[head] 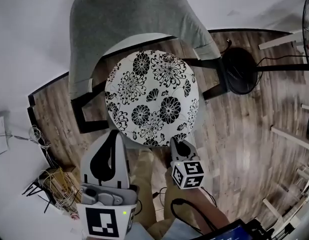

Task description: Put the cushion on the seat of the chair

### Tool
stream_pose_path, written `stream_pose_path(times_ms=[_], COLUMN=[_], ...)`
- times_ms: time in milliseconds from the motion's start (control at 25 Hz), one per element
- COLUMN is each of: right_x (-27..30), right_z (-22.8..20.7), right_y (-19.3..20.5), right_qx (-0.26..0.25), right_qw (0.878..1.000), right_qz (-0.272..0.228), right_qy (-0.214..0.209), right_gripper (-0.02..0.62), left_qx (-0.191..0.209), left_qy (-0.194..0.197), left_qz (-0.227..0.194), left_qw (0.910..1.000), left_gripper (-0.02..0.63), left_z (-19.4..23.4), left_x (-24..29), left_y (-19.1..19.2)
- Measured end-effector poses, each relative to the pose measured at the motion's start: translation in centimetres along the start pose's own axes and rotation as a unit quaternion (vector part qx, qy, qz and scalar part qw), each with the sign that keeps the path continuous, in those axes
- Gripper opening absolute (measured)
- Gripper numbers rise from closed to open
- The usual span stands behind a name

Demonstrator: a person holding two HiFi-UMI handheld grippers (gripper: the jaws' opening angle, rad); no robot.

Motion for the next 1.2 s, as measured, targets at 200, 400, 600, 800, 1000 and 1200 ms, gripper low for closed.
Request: stream_pose_path(times_ms=[200,400,600,800,1000,1200], right_x=[0.2,0.5,0.9,1.2,0.3,-2.0], right_z=[-0.3,-0.7,-1.1,-2.1,-3.1,-3.2], right_y=[0.7,1.6,2.2,3.4,4.0,2.6], right_qx=[0.003,0.006,0.011,0.042,0.073,0.064], right_qw=[1.0,1.0,1.0,0.998,0.996,0.998], right_qz=[0.001,0.01,0.015,0.03,0.036,0.019], right_qy=[0.005,0.011,0.019,0.027,0.027,0.021], right_gripper=[0.029,0.029,0.031,0.088,0.199,0.198], left_qx=[0.013,0.013,0.026,0.024,0.044,0.046], left_qy=[0.011,0.018,0.026,0.029,0.03,0.027], left_qz=[-0.002,0.01,0.008,0.021,0.009,-0.003], left_qw=[0.9998,0.9997,0.9993,0.9991,0.9985,0.9986], left_gripper=[0.009,0.009,0.009,0.009,0.009,0.009], left_z=[-0.5,-1.0,-1.2,-1.8,-2.2,-3.5], left_x=[0.7,0.9,1.1,0.9,0.1,-1.5], left_y=[0.1,0.6,0.6,1.3,1.1,0.1])
Point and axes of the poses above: the fingertips, and each gripper's own axes: x forward along the fingers, z to its left, y out of its underside, the point moved 2 cm from there along -x, backward along the fingers, and after that the axes turned 11 degrees about -z, right-handed, at the moved point
